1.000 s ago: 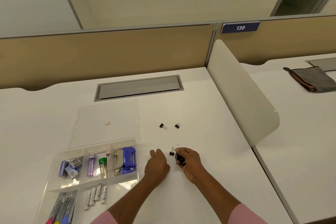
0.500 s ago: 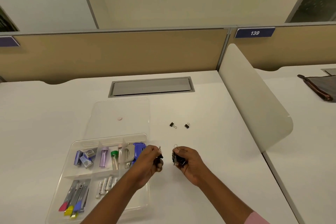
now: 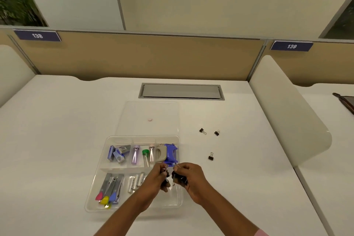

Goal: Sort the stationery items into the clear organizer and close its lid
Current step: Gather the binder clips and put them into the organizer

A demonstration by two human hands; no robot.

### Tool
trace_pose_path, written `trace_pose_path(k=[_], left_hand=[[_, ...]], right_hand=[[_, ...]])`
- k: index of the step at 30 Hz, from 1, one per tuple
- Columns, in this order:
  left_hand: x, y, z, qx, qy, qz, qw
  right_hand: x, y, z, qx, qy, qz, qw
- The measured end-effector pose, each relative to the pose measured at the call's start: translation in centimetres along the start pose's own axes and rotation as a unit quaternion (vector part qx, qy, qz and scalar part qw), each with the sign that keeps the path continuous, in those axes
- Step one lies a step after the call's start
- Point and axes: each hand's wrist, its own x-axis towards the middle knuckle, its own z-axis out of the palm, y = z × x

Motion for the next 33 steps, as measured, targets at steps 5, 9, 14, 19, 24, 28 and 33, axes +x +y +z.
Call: trace_pose_path(k=[5, 9, 14, 19, 24, 28, 33], left_hand=[[-0.5, -0.7, -0.6, 0.064, 0.066, -0.01, 0.996], [-0.6, -0.6, -1.0, 0.052, 0.085, -0.017, 0.995], [-0.3, -0.7, -1.2, 0.076, 0.113, -0.02, 0.991], [-0.2, -0.8, -1.4, 0.122, 0.117, -0.004, 0.986], [0.2, -0.7, -1.4, 0.161, 0.092, -0.002, 0.983], [0.3, 0.0, -1.3, 0.149, 0.056, -0.016, 0.987], [0.0, 0.9, -1.5, 0.073, -0.001, -0.064, 0.995]], right_hand=[[0.1, 0.8, 2.2, -0.074, 0.064, -0.038, 0.994], [0.0, 1.8, 3.8, -0.167, 0.14, -0.067, 0.974], [-0.2, 2.9, 5.0, -0.268, 0.187, -0.101, 0.94], [-0.3, 3.6, 5.4, -0.321, 0.188, -0.118, 0.921], [-0.4, 3.9, 5.6, -0.34, 0.181, -0.109, 0.916], [-0.5, 3.7, 5.7, -0.319, 0.179, -0.086, 0.927], [-0.9, 3.1, 5.6, -0.286, 0.176, -0.048, 0.941]])
